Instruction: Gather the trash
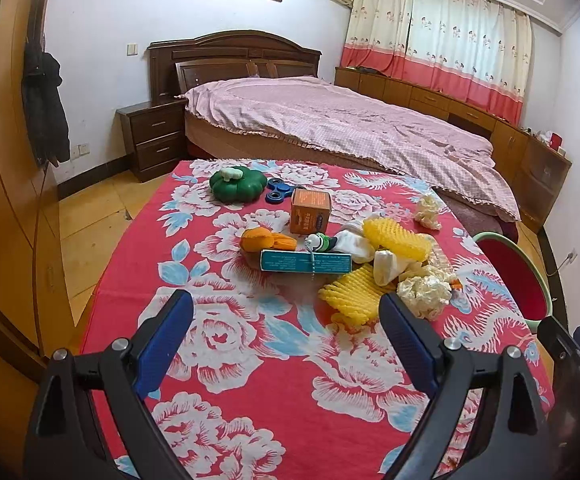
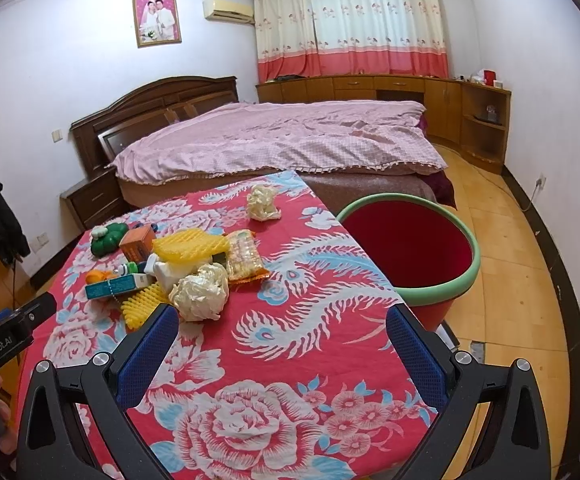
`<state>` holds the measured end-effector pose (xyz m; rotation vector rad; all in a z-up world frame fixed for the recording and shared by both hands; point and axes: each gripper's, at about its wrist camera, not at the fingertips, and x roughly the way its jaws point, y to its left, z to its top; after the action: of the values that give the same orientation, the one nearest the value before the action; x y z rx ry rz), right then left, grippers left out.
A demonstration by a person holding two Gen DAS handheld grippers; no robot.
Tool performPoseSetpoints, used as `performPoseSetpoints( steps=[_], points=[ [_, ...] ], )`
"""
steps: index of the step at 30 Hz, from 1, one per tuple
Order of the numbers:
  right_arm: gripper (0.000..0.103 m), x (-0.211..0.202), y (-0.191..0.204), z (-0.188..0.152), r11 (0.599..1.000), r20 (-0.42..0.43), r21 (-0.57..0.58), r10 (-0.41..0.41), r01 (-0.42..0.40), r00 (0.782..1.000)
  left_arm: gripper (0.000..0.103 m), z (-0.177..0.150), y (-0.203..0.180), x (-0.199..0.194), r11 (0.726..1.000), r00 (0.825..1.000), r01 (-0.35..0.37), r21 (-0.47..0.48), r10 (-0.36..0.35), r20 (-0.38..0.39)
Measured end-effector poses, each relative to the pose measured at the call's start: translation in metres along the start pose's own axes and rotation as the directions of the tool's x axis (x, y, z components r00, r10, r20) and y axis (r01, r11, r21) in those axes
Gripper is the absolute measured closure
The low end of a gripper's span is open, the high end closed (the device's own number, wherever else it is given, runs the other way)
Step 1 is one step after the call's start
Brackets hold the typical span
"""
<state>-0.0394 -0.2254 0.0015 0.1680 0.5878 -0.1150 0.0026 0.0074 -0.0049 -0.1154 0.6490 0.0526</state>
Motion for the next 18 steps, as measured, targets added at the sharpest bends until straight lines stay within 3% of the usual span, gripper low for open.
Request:
performPoseSetpoints(
  steps=[18],
  points=[
    [0.0,0.0014,-0.002,-0.0002,1.0,-0.004,0.001,-0.002,0.002,1.0,0.009,-0.0003,0.0012,0.0005,1.0,1.0,-0.001,-0.003,0.001,-0.002]
  ],
)
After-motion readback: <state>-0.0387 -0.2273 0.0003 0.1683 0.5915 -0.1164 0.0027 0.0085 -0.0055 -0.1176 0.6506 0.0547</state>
